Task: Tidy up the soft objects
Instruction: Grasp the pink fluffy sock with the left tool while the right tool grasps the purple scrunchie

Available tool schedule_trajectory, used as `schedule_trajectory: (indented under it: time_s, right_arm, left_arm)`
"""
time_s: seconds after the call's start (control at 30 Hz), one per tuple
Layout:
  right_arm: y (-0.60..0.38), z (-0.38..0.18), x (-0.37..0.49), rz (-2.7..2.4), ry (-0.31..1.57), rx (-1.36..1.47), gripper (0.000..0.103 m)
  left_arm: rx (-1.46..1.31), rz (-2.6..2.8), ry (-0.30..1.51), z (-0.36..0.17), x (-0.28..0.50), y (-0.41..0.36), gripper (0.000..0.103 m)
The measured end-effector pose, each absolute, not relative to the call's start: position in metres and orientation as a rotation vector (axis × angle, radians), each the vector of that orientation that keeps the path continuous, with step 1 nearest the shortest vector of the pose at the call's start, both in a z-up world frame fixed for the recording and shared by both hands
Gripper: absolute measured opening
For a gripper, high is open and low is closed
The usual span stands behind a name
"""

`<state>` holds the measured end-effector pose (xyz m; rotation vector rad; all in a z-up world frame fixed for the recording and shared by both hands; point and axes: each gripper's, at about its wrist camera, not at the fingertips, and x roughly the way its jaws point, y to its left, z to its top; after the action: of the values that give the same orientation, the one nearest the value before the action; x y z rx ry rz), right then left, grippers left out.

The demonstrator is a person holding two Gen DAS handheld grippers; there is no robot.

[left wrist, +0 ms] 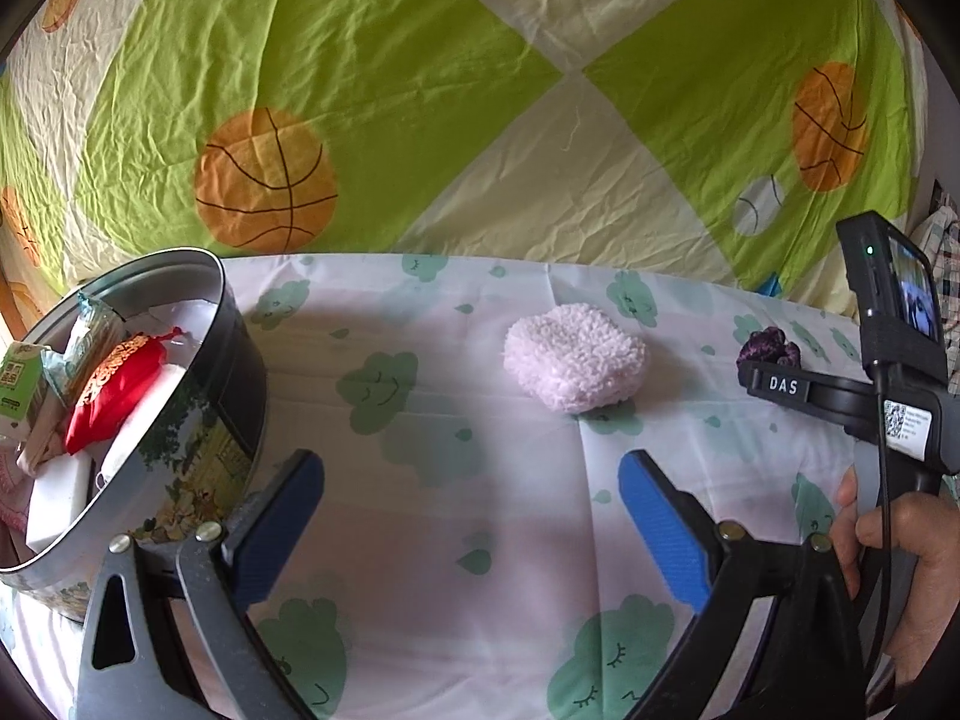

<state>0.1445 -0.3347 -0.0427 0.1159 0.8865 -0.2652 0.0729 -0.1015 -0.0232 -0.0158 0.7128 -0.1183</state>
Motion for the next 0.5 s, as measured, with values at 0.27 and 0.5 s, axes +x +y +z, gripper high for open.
schedule_trajectory:
  time_s: [0.27, 0.5]
  right_arm:
    - [-0.329, -0.020, 0.104, -0.256, 0.704, 0.101, 0.037]
    - [-0.323, 0.007, 0.048, -0.324, 0.538, 0.103, 0.038]
  left_arm:
    - [-0.081, -0.127, 0.727, -0.022, 0.084, -0.100, 0.100]
    - [-0.096, -0.167, 0.768, -0.007, 0.121, -0.140, 0.100]
